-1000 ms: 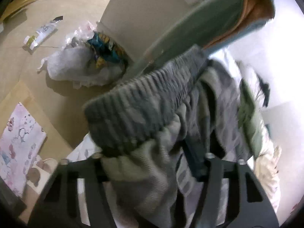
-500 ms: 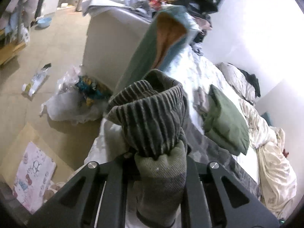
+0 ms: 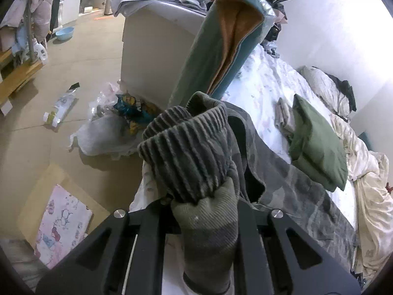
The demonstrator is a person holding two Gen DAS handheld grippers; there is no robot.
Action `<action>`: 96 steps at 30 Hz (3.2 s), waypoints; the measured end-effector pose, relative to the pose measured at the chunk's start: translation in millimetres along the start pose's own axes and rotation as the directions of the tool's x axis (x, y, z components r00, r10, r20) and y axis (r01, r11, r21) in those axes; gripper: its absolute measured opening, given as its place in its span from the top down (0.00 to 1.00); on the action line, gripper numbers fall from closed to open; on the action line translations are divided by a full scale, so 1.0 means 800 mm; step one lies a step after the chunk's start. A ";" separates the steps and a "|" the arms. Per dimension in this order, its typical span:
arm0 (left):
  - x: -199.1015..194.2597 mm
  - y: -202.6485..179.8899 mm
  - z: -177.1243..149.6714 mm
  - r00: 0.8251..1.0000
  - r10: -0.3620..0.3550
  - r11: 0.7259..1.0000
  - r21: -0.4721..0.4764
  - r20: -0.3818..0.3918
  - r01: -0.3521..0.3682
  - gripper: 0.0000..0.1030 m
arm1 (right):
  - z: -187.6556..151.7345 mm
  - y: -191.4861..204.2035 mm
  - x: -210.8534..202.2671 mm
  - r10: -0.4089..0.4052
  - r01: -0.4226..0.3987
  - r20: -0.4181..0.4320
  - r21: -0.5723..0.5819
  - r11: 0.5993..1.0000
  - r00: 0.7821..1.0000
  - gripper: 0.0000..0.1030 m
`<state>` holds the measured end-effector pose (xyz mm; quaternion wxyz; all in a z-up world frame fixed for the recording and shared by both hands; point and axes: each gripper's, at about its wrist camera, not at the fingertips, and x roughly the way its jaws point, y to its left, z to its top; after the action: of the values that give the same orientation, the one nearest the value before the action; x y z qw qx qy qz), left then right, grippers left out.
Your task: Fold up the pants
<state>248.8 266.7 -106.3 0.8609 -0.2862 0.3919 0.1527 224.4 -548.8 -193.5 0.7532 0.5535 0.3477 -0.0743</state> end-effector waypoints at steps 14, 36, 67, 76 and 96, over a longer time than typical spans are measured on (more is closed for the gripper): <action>0.002 -0.017 0.002 0.997 0.068 0.997 0.033 -0.022 -0.067 0.92 | 0.094 0.002 -0.005 -0.018 0.025 0.130 -0.051 0.998 0.991 0.96; -0.145 0.058 -0.012 0.942 0.037 0.985 0.171 -0.333 0.022 0.92 | -0.001 -0.031 -0.236 -0.436 0.418 0.110 0.152 0.895 0.893 0.98; -0.122 0.039 -0.053 0.913 0.210 0.926 0.371 -0.351 -0.070 0.91 | -0.159 0.166 -0.195 -0.399 0.427 0.156 -0.392 0.814 0.904 0.15; -0.124 0.019 -0.061 0.921 0.206 0.907 0.418 -0.332 -0.052 0.91 | -0.449 0.248 0.012 -0.270 -0.166 -0.560 -0.607 0.777 0.783 0.78; -0.141 -0.029 -0.079 0.948 0.128 0.848 0.527 -0.290 0.047 0.91 | -0.559 0.256 0.042 -0.369 -0.283 -0.660 -0.666 0.690 0.655 0.90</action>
<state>149.8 205.5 -45.4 0.8291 -0.0510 0.5567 0.0100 154.0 -66.8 -118.8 0.6891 0.1802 0.6413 0.2853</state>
